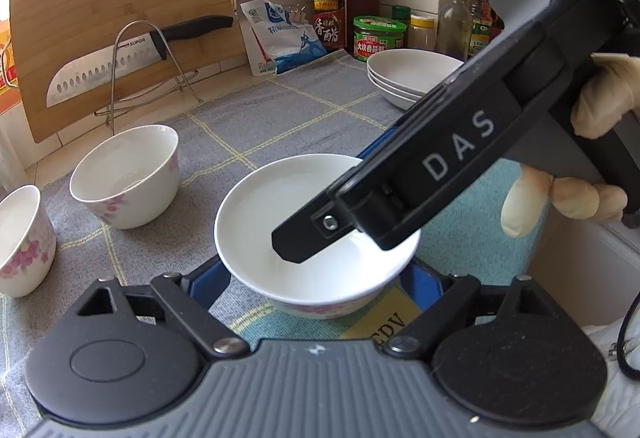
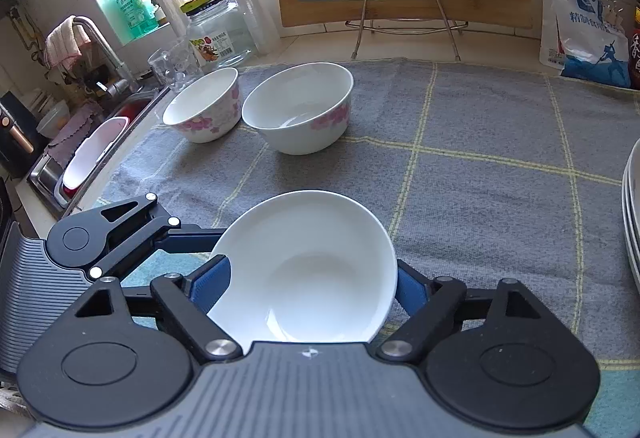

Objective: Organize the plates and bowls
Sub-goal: 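Lift the white bowl and carry it across the towel with the right gripper, then set the white bowl down on the towel and open the right gripper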

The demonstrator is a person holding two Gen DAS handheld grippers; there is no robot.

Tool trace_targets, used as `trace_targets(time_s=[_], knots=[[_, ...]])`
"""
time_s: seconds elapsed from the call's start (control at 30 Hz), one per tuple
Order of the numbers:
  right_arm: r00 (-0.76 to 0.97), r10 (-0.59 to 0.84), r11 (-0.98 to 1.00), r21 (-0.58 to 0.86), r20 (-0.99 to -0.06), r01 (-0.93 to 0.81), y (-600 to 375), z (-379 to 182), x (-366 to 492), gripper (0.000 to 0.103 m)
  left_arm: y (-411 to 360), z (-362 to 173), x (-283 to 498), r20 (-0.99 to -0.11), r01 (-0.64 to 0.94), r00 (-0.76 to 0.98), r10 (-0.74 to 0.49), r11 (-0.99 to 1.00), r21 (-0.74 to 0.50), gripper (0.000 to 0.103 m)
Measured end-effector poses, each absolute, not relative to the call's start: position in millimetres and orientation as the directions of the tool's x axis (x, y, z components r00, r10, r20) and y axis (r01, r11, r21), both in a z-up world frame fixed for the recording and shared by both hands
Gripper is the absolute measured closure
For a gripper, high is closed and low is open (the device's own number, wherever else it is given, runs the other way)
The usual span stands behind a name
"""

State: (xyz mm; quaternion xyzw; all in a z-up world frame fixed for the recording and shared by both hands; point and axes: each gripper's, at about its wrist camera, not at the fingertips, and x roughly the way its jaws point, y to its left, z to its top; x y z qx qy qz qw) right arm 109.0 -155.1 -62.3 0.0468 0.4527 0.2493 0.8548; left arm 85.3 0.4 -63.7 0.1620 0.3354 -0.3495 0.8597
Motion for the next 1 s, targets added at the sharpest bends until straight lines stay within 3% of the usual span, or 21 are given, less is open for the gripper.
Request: trace_targets(time_s=[0.1, 0.67, 1.0], knots=[[0.479, 0.488, 0.861, 0.311, -0.730, -0.402, -153, -59, 108, 0.000, 0, -64, 84, -0.687, 0.710, 0.534, -0.492, 0.703, 0.048, 0.012], [0.556, 0.453, 0.867, 0.199, -0.697, -0.456, -146, -27, 116, 0.000, 33, -44, 75, -0.666, 0.674, 0.559, -0.494, 0.738, 0.018, 0.010], [0.624, 0.357, 0.872, 0.008, -0.695, -0.490, -126, -4, 146, 0.000, 60, -29, 95, -0.612, 0.573, 0.664, -0.429, 0.818, 0.048, 0.009]])
